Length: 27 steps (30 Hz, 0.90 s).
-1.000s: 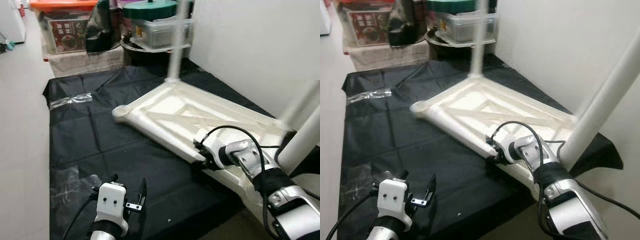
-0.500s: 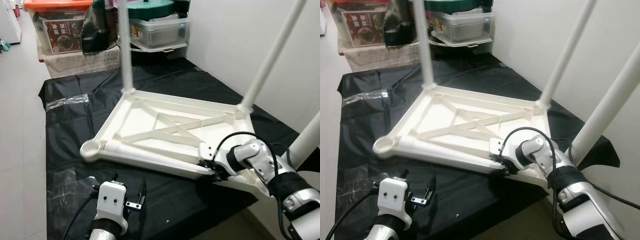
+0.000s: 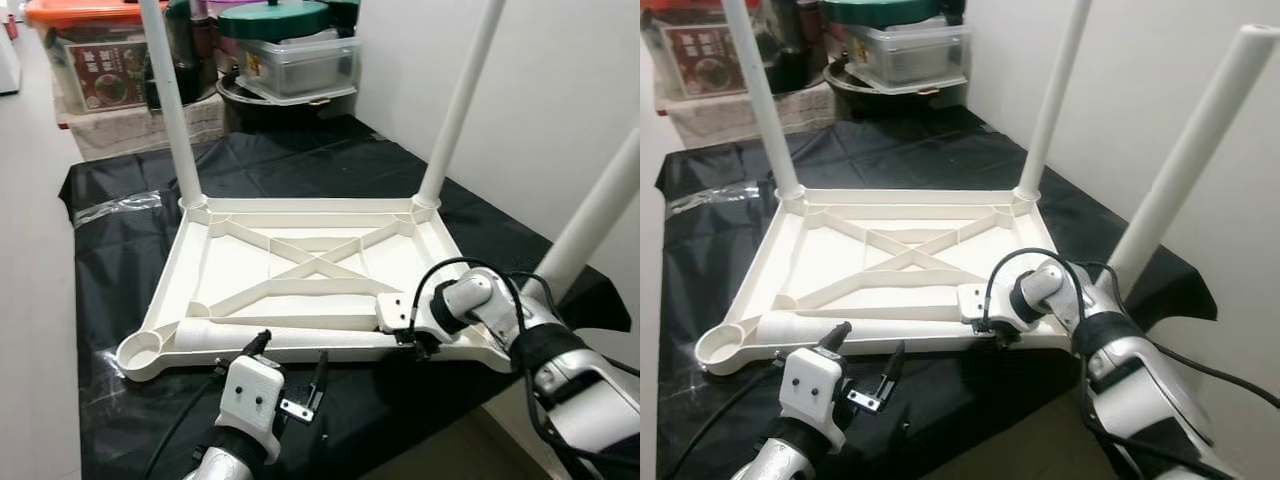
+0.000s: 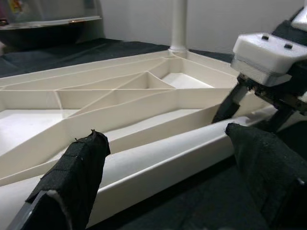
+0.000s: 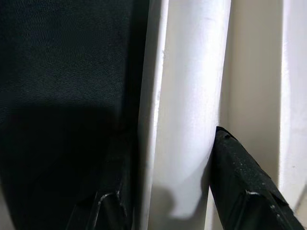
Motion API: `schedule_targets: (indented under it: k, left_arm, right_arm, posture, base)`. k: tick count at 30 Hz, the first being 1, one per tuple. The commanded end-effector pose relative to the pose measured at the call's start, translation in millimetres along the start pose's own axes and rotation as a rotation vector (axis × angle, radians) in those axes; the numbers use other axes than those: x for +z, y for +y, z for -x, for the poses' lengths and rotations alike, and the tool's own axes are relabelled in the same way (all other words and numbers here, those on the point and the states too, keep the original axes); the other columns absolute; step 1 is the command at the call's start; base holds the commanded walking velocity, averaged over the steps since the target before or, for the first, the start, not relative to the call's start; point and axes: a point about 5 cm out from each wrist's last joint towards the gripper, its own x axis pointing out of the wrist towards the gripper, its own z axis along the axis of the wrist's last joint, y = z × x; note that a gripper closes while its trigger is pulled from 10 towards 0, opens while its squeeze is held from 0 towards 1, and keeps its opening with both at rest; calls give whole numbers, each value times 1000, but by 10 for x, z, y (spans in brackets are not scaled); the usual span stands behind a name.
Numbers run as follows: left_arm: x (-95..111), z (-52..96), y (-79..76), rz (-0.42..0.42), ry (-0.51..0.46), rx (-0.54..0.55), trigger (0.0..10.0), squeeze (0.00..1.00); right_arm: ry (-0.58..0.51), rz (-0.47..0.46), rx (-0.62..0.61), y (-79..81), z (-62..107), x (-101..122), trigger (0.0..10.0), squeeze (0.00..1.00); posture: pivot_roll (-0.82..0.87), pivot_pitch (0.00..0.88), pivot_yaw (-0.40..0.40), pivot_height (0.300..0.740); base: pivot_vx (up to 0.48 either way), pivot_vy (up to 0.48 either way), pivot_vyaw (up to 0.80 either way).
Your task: Building children table
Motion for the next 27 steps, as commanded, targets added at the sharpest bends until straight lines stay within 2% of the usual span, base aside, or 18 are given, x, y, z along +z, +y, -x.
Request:
schedule_targets:
  k: [1,4,10,12,19,27]
  left_arm:
    - [-52,25,14,-8,22,1,10000,0]
    - [-74,37,30,-12,32,5,10000,0]
    - [-84,42,35,-13,38,7,10000,0]
    - [-91,45,35,-15,43,6,10000,0]
    - [-96,49,38,-18,46,7,10000,0]
    - [-117,52,30,-19,51,5,10000,0]
  right_arm:
    - [-17,230,23,-107,-5,262,0,0]
    - [-12,272,43,-148,32,304,0,0]
    - [-45,300,31,-203,47,396,0,0]
    - [-82,360,14,-239,16,511,0,0]
    - [-115,402,-30,-282,-63,638,0,0]
    - [-37,458,-89,-376,-81,689,0,0]
  posture:
    - [22,27,-53,740]
    - [25,27,-55,740]
    - [25,27,-55,740]
    - [24,27,-53,740]
    - [24,27,-53,740]
    - [27,18,-52,740]
  base:
    - [0,0,0]
    - [0,0,0]
    - [0,0,0]
    - [0,0,0]
    - [0,0,0]
    - [0,0,0]
